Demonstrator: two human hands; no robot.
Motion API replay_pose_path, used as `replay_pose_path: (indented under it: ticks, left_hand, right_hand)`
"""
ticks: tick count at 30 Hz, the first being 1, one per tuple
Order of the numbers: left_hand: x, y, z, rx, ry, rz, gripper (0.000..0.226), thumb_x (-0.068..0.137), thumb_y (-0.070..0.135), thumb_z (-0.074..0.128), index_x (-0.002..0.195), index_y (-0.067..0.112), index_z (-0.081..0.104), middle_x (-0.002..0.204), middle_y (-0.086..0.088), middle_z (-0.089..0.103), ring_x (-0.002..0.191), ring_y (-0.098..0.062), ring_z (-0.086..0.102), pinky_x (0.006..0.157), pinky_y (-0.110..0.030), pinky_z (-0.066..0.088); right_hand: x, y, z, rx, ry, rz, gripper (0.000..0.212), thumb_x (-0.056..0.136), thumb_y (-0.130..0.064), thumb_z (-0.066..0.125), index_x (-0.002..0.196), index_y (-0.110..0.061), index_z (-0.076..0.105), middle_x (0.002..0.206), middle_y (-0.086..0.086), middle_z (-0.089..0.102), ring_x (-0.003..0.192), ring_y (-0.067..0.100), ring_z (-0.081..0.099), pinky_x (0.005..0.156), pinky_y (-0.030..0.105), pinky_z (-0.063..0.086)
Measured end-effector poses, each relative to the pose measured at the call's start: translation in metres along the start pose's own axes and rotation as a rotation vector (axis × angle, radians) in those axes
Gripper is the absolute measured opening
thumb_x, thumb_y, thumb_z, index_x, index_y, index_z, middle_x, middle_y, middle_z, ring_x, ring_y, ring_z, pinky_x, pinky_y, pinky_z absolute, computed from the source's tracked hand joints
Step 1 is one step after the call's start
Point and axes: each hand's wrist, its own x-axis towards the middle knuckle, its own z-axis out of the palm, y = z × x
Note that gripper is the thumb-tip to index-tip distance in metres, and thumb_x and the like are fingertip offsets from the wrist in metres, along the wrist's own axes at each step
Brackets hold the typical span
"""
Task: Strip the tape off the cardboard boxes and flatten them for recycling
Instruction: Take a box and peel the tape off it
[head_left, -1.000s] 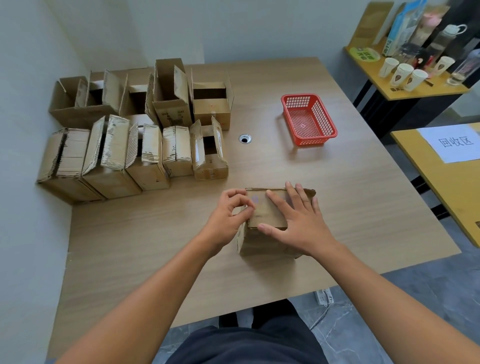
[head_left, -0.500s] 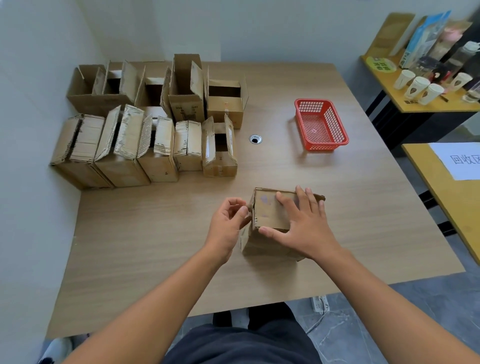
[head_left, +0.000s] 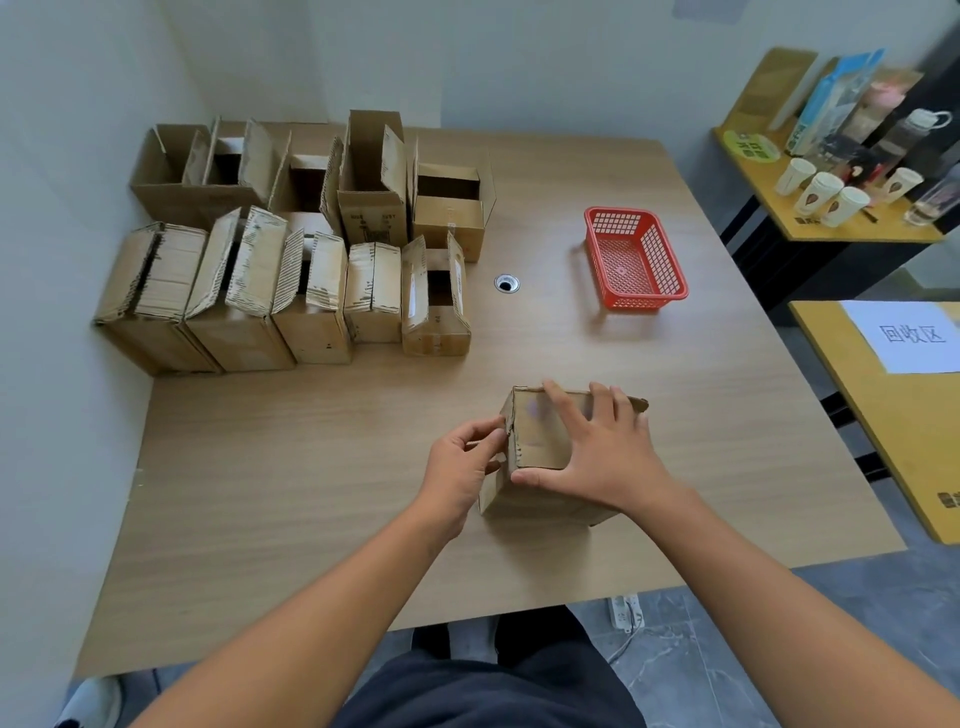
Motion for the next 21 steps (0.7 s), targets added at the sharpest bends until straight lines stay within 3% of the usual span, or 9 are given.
replay_pose_path:
  ticks: [3, 5, 8, 12, 16, 18, 21]
  left_hand:
    - [-0.001, 0.004, 0.006, 0.075, 0.026, 0.042, 0.017, 0.098, 0.005, 0.064, 0.098, 0.017, 0.076, 0.087, -0.004, 0.075, 0.082, -0.016, 0.072, 0.073, -0.029, 0.060]
    - [-0.003, 0.005, 0.011, 0.118, 0.021, 0.055, 0.015, 0.099, 0.005, 0.062, 0.100, 0.014, 0.074, 0.093, -0.008, 0.075, 0.088, -0.020, 0.072, 0.080, -0.033, 0.061]
    - [-0.006, 0.004, 0.023, 0.038, 0.062, 0.026, 0.014, 0.103, 0.005, 0.055, 0.104, 0.013, 0.067, 0.098, -0.009, 0.070, 0.090, -0.020, 0.073, 0.076, -0.029, 0.060]
    - [-0.011, -0.001, 0.040, 0.146, 0.022, 0.104, 0.027, 0.106, 0.010, 0.051, 0.121, 0.029, 0.063, 0.103, -0.002, 0.073, 0.095, -0.015, 0.072, 0.084, -0.030, 0.060]
    - [-0.015, -0.006, 0.069, 0.357, -0.005, 0.228, 0.026, 0.107, 0.019, 0.049, 0.116, 0.029, 0.071, 0.121, 0.003, 0.060, 0.114, -0.015, 0.063, 0.101, -0.040, 0.053]
    - [-0.018, -0.007, 0.082, 0.384, 0.002, 0.247, 0.026, 0.108, 0.025, 0.046, 0.120, 0.029, 0.069, 0.120, 0.002, 0.047, 0.118, -0.013, 0.055, 0.107, -0.033, 0.046]
    - [-0.024, -0.006, 0.091, 0.488, -0.034, 0.336, 0.032, 0.101, 0.042, 0.050, 0.127, 0.031, 0.065, 0.113, 0.003, 0.043, 0.109, -0.005, 0.051, 0.099, -0.017, 0.042]
  right_hand:
    - [0.001, 0.007, -0.007, 0.020, -0.053, -0.018, 0.123, 0.048, -0.109, 0.030, 0.152, -0.055, -0.009, 0.166, 0.014, 0.007, 0.155, 0.040, -0.001, 0.119, 0.065, 0.013]
    - [0.001, 0.016, -0.010, 0.073, -0.077, -0.020, 0.121, 0.050, -0.105, 0.036, 0.152, -0.054, -0.005, 0.167, 0.014, 0.004, 0.156, 0.040, -0.005, 0.120, 0.066, 0.012]
    - [0.000, 0.036, -0.013, 0.216, -0.084, 0.002, 0.118, 0.051, -0.095, 0.044, 0.151, -0.054, -0.001, 0.169, 0.010, 0.000, 0.156, 0.036, -0.012, 0.122, 0.066, 0.010]
    - [-0.006, 0.066, -0.014, 0.380, -0.099, -0.030, 0.113, 0.049, -0.105, 0.047, 0.143, -0.063, 0.000, 0.170, 0.001, -0.004, 0.156, 0.028, -0.018, 0.122, 0.066, 0.009]
    - [-0.006, 0.079, -0.014, 0.479, -0.009, 0.004, 0.115, 0.049, -0.106, 0.047, 0.146, -0.051, 0.017, 0.162, 0.004, 0.016, 0.156, 0.032, 0.001, 0.121, 0.064, 0.020]
    - [-0.008, 0.086, -0.013, 0.533, 0.058, -0.023, 0.109, 0.057, -0.093, 0.053, 0.149, -0.043, 0.024, 0.153, 0.002, 0.026, 0.151, 0.032, 0.013, 0.120, 0.059, 0.025]
    - [-0.012, 0.104, -0.011, 0.652, 0.148, -0.061, 0.102, 0.063, -0.082, 0.057, 0.153, -0.044, 0.027, 0.147, -0.004, 0.032, 0.142, 0.022, 0.023, 0.117, 0.043, 0.027]
